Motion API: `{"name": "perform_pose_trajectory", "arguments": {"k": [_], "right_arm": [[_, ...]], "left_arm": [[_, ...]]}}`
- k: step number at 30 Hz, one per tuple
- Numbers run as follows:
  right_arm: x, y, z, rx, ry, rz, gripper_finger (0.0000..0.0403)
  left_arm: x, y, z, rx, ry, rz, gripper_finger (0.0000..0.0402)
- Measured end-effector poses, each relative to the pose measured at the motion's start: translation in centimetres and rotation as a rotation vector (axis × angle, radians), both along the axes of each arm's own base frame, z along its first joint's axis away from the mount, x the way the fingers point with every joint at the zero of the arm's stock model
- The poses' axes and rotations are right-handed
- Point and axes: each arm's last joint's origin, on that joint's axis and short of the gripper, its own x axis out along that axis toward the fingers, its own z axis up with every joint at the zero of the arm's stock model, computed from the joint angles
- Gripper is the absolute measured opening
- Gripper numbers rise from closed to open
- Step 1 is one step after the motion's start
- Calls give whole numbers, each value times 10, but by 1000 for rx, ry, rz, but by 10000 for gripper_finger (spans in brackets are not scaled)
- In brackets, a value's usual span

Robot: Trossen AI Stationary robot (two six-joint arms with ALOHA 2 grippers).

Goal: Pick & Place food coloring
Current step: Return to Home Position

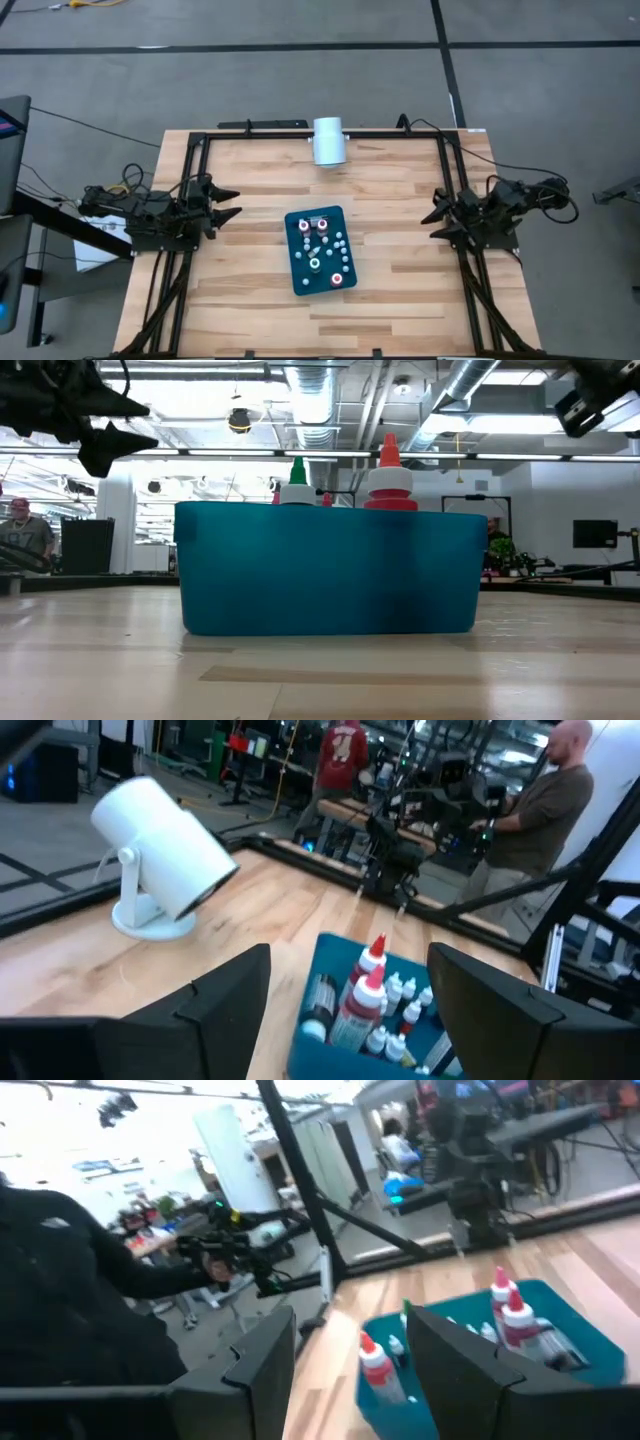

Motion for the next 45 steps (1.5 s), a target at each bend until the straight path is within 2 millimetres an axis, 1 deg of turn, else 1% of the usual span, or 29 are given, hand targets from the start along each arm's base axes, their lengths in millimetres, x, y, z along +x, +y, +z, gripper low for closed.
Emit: {"name": "perform_pose_trajectory", "arguments": {"k": [2,10,12,15,20,26,32,37,41,45], "right_arm": [[0,0,-1,-3,4,-1,182],[0,0,0,-1,-3,-2,182],[0,0,0,-11,-6,-6,182],[4,1,-8,-29,12,-15,182],[11,3,-22,-2,20,-13,182],[15,6,-32,13,0,11,182],[17,6,-34,10,-12,14,182],[17,6,-32,-29,-48,4,182],[17,5,-33,-22,-31,0,182],[19,6,-40,-22,-26,1,182]], "left_arm": [[1,0,-3,-1,13,0,262],[1,0,-3,6,14,11,262],[3,0,-9,9,26,13,262],[6,-1,-19,-1,44,16,262],[11,-2,-31,-8,-1,17,262],[12,-3,-32,-5,-19,19,262],[12,-2,-32,-4,-16,21,262],[12,-2,-32,-4,-14,22,263],[12,-2,-32,-4,-13,22,263],[12,-2,-33,-3,-12,22,263]]}}
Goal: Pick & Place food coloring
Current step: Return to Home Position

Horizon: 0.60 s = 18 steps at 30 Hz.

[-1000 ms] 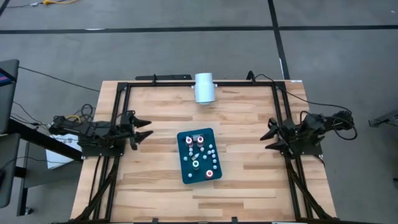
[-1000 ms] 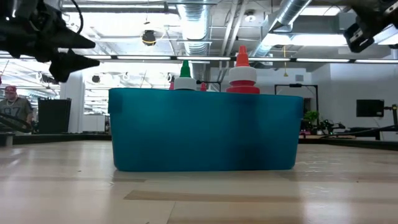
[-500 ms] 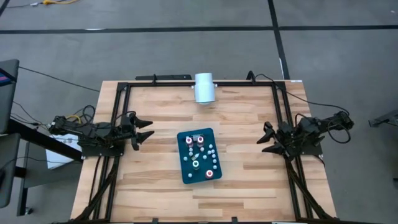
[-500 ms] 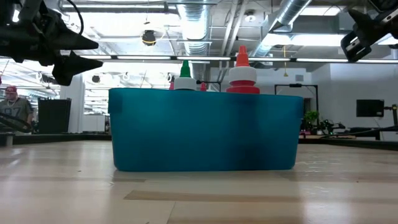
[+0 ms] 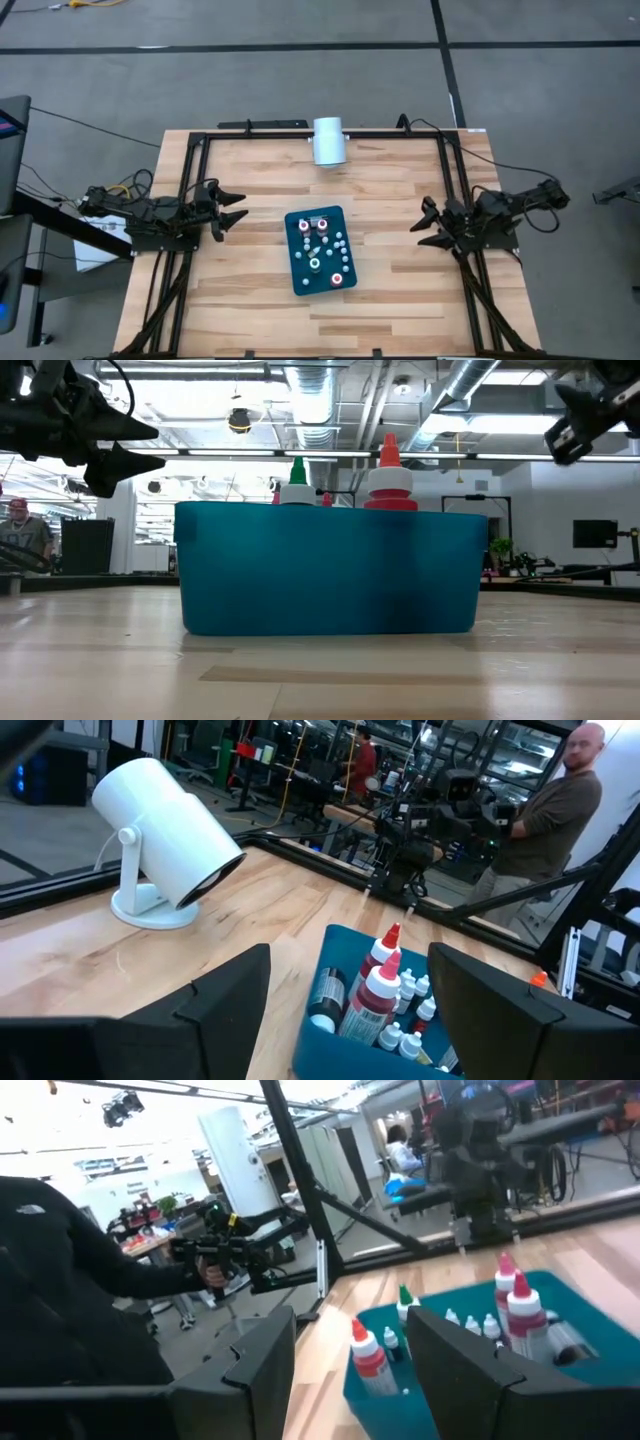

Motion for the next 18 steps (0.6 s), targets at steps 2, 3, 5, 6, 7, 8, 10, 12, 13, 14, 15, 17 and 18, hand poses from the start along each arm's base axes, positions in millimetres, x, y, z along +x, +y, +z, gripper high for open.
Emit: {"name": "perform_pose_trajectory", "arguments": {"k": [2,3,5,6,7,8,10,12,13,14,15,17,18], "right_arm": [[3,1,-10,19,14,2,182],[5,2,-15,35,27,4,182],[7,2,-24,65,48,8,182],[8,3,-28,73,49,10,182],[8,3,-29,75,44,13,182],[8,3,-27,71,26,16,182],[8,3,-27,38,10,15,182],[8,3,-28,-9,-2,14,182],[8,3,-28,-24,-4,12,182],[8,3,-29,-31,2,4,182],[8,2,-30,-36,10,-2,182],[9,1,-30,-41,15,-14,182],[9,1,-30,-41,16,-19,182]], "left_arm": [[0,0,0,2,1,0,263],[0,0,0,2,1,0,263],[0,0,0,3,1,0,263],[0,0,0,2,1,0,263],[0,0,0,1,1,0,263],[0,0,0,1,1,0,263],[0,0,0,1,2,0,263],[0,0,0,3,2,3,263],[0,0,0,3,3,4,263],[0,0,0,3,3,4,263],[0,0,0,3,3,5,263],[0,0,0,4,4,4,263],[0,0,0,6,4,4,263]]}}
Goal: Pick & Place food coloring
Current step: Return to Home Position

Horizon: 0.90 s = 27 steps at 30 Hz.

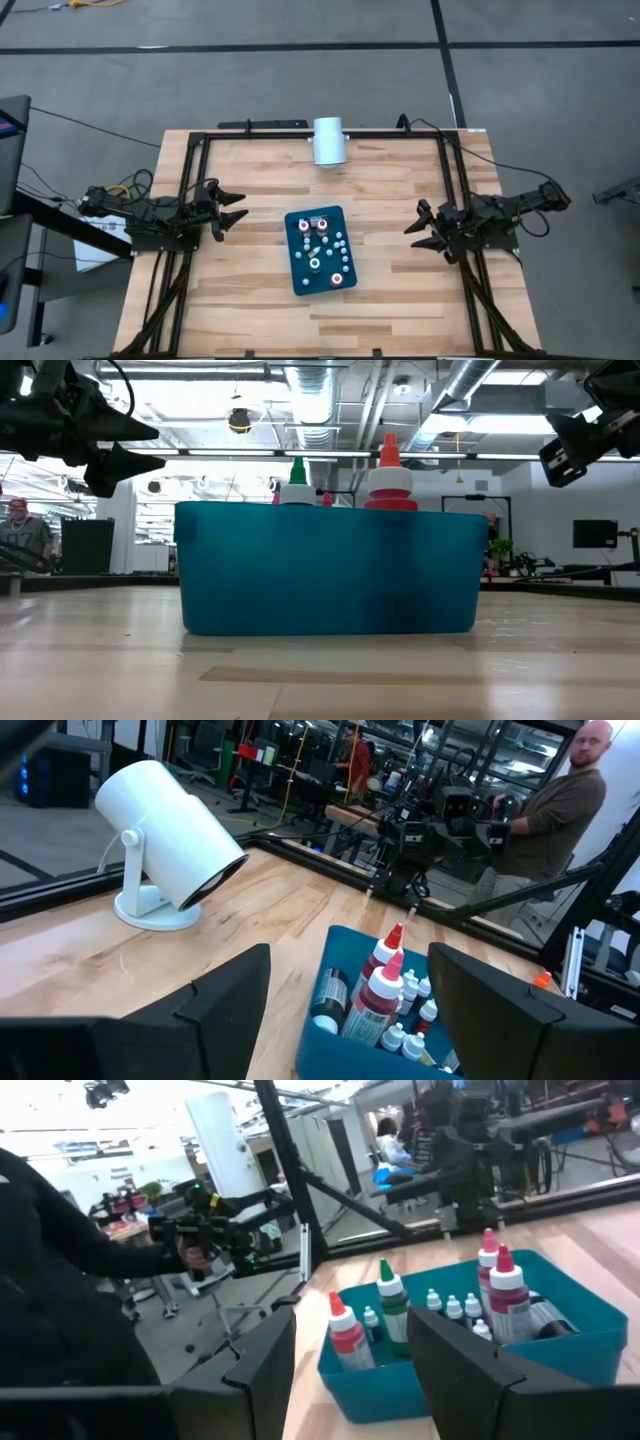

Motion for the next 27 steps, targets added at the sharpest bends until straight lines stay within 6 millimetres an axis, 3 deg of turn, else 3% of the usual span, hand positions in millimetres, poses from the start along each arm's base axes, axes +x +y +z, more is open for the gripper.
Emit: {"name": "perform_pose_trajectory", "arguments": {"k": [27], "right_arm": [[0,-1,-2,-12,17,-9,182]], "left_arm": [[0,0,0,-20,-4,3,262]]}}
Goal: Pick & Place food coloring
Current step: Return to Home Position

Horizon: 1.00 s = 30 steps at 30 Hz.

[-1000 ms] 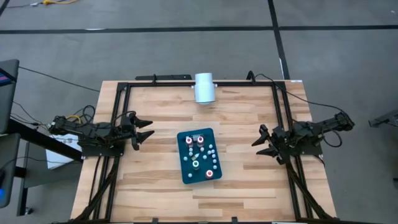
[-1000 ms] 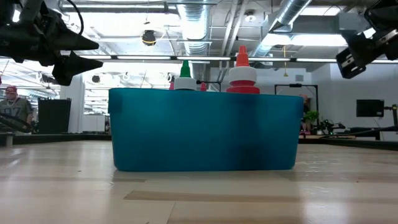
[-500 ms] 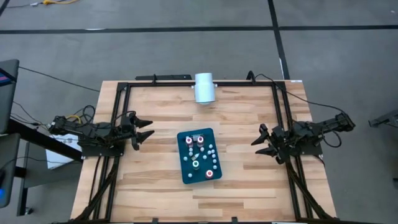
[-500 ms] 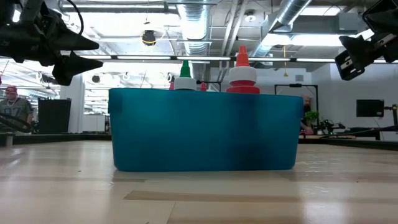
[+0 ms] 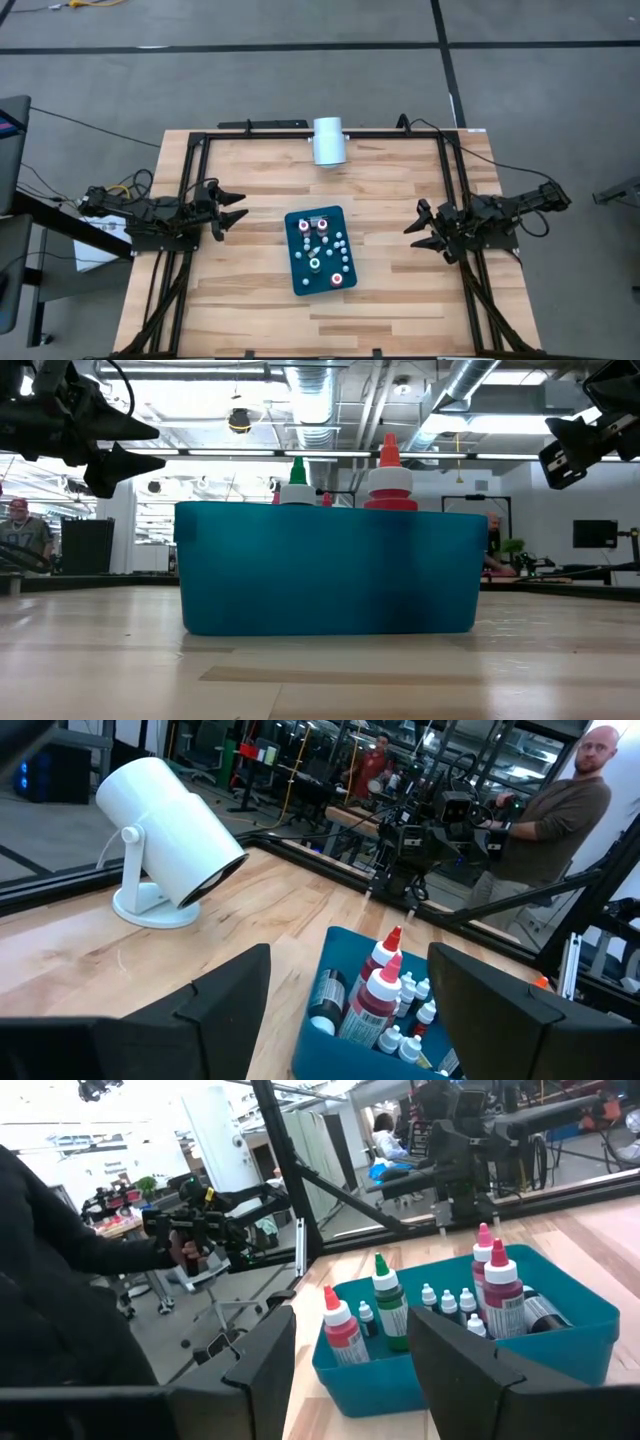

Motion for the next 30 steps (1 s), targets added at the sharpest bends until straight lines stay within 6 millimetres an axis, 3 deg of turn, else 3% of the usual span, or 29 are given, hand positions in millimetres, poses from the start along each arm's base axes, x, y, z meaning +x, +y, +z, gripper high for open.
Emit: {"name": "perform_pose_trajectory", "arguments": {"k": [22,30], "right_arm": [[0,0,0,0,1,0,182],[0,0,0,0,2,0,182]], "left_arm": [[0,0,0,13,4,9,262],[0,1,0,147,46,36,262]]}}
